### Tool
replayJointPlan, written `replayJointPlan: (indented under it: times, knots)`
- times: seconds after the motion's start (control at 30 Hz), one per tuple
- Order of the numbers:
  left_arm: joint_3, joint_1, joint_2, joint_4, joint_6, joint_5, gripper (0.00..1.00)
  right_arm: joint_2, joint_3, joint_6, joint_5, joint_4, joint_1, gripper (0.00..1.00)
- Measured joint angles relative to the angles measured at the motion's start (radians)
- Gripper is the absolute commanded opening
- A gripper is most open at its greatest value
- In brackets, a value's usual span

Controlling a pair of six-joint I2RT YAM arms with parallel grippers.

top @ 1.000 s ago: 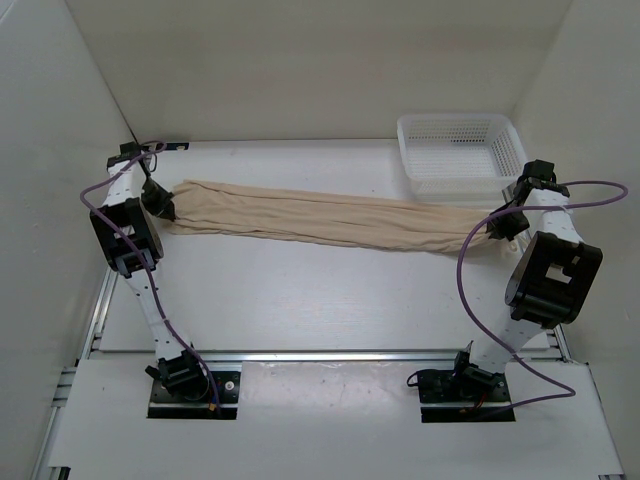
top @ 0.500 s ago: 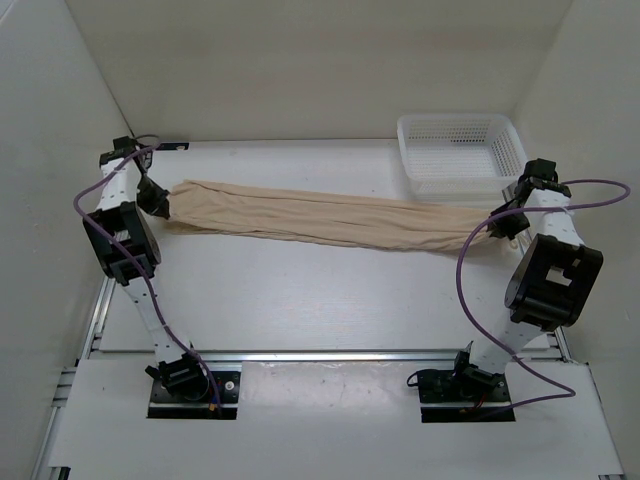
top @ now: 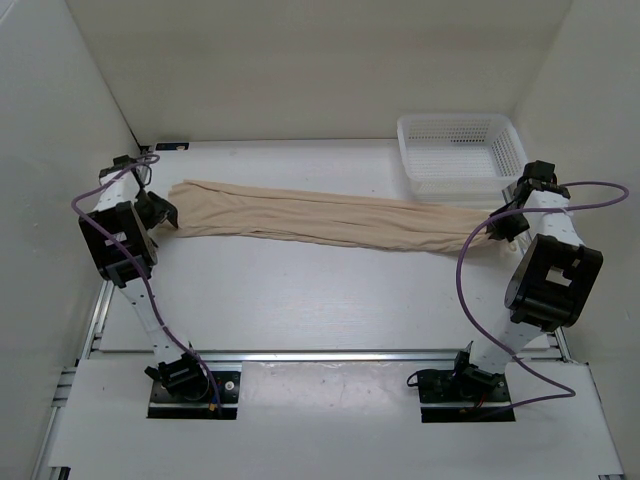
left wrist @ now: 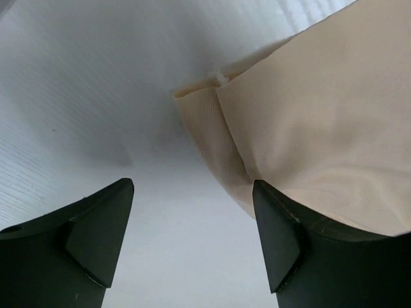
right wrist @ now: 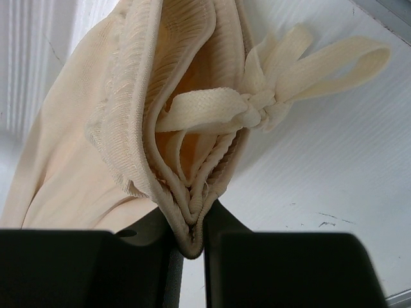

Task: Fold and stack the trousers
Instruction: Fold the trousers

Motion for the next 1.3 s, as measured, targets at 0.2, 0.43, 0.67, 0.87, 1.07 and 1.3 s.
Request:
replayJointPlan:
  times: [0.2,0.43,0.67,0.87,1.07,1.3]
  knots:
    - [-0.01,-0.003,0.005,0.012,0.0,0.023,0.87,0.0,0.0,0.0,-0.008,0.001,0.0,0.0]
    - [0.09,-0.018,0.097,0.002,-0.001,0.035,0.68,0.0,0.0,0.0,-0.014,0.003,0.0,0.0]
    - [0.185,-0.027,0.155,-0.005,-0.015,0.039,0.1,0.0,0.0,0.0,-0.016,0.005,0.0,0.0]
    - [0.29,-0.032,0.211,-0.018,-0.02,0.045,0.1,0.0,0.0,-0.003,-0.013,0.005,-0.001,0.0]
    - [0.291,-0.034,0.188,-0.023,-0.034,0.047,0.1,0.0,0.0,-0.005,-0.013,0.005,-0.018,0.0]
    - [0.41,-0.034,0.141,-0.031,-0.043,0.097,0.1,0.0,0.043,0.02,-0.027,-0.021,-0.027,0.0]
